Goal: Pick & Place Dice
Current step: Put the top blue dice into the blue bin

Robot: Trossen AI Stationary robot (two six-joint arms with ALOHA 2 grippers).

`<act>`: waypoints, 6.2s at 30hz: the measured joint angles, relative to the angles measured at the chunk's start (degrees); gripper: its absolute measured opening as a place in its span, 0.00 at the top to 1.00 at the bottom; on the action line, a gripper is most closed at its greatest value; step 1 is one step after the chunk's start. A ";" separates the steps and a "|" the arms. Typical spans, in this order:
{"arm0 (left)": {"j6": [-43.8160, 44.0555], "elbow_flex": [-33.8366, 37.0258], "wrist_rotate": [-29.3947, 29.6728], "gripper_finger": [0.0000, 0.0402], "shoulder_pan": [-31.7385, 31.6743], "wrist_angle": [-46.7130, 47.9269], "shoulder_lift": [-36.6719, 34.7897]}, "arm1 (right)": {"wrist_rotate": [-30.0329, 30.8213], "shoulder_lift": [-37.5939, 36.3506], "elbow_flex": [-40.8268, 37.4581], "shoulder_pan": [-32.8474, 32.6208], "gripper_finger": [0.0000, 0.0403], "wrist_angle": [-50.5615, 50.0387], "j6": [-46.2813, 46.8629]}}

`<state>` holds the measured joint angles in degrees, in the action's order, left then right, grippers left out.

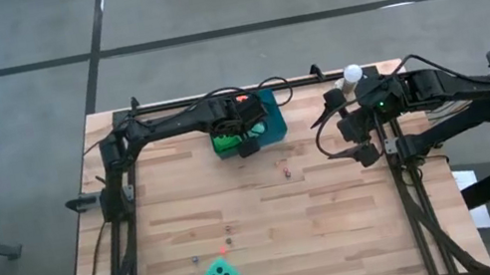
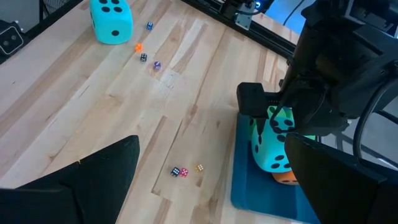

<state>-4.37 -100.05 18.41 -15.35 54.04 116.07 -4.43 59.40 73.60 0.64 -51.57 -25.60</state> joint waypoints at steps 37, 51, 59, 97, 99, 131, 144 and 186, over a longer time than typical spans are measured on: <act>1.37 0.00 -0.04 0.01 0.00 -0.14 0.00 | -4.65 0.28 -0.02 -0.02 0.01 2.07 -0.92; 1.35 0.00 -0.04 0.01 0.00 -0.24 -0.02 | -4.81 0.28 -0.02 -0.02 0.13 1.33 -2.83; 1.35 0.00 -0.04 0.01 0.01 -0.24 -0.02 | -4.60 0.15 -0.02 0.00 0.43 1.37 -2.75; 1.24 0.00 -0.09 0.01 0.02 -0.55 -0.04 | -0.77 -0.25 -35.71 18.01 0.98 52.70 10.45; 1.24 0.00 -0.09 0.01 0.02 -0.58 -0.04 | -1.29 2.02 -36.97 19.38 0.98 56.29 10.64; 1.35 0.00 -1.88 0.01 0.00 -0.51 -0.13 | -14.60 34.13 -26.21 25.15 0.98 74.70 8.48; 1.24 0.02 -1.92 0.01 0.00 -0.48 -0.09 | -15.02 37.64 -23.04 25.27 0.98 74.51 8.16; -0.34 0.09 -1.95 0.01 -0.07 -0.49 0.02 | -17.75 42.18 -19.57 25.68 0.98 75.19 4.16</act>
<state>-4.71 -99.96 16.47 -15.42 53.55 116.09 -22.17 101.57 54.03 26.33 23.62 -21.44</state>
